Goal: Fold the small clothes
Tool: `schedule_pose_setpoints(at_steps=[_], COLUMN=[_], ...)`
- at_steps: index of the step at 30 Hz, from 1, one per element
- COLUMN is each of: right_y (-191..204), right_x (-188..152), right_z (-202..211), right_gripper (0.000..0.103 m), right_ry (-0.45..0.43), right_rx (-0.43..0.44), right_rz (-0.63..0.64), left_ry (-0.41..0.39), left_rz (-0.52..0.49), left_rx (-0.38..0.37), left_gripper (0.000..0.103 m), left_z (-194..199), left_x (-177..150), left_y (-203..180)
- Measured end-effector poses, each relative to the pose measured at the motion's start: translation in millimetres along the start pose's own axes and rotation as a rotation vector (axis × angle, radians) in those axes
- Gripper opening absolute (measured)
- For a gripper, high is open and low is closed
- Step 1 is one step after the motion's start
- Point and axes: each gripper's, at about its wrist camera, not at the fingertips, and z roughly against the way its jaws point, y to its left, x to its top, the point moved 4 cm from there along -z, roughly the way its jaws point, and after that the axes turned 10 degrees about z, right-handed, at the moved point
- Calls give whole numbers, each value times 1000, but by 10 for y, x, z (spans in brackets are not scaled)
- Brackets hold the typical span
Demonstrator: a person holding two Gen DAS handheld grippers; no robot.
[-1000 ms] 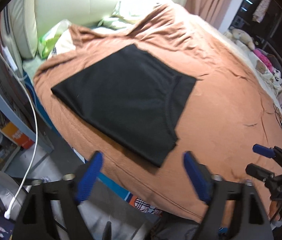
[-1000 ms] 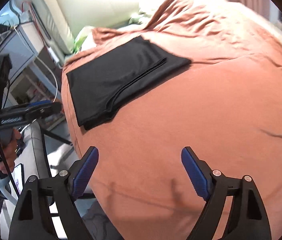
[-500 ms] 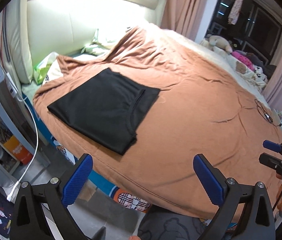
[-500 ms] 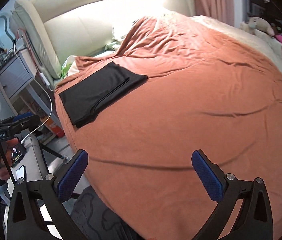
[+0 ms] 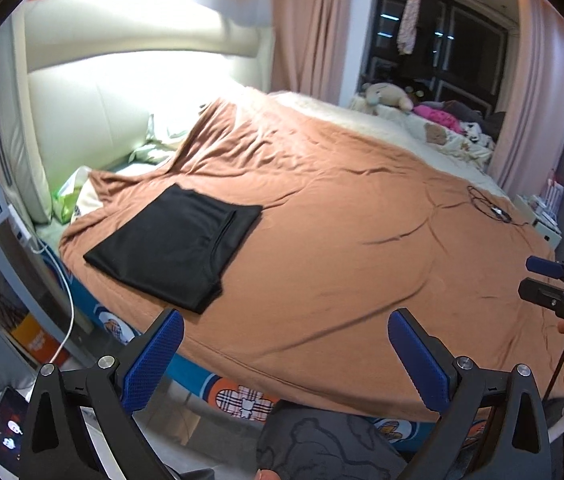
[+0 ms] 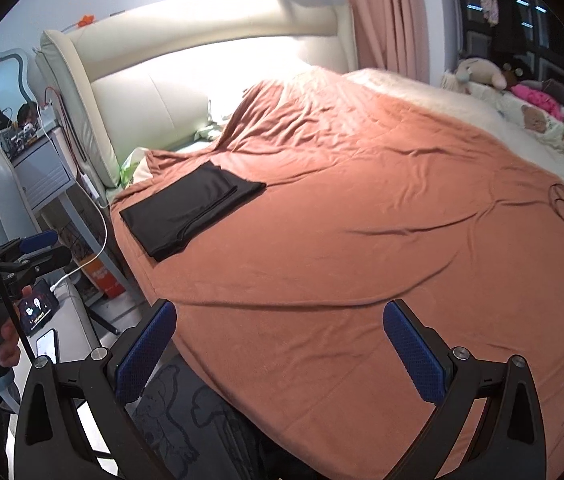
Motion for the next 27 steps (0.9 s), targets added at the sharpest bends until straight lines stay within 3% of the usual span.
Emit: schedule_pose_setpoints(at_steps=[12,27], right_y=[67,119], right_x=[-472,-971], right_z=[690,1107], right_gripper=[103,103], right_ry=[-89,-144], right_rx=[-98,-149], right_rz=[-24,-62], left_ry=[-89,-176], left_rz=[-74,-140], left_rx=[-52,-102], left_gripper=[103,103], left_z=[457,833], left_x=[-278,-654], left_y=[-421,-782])
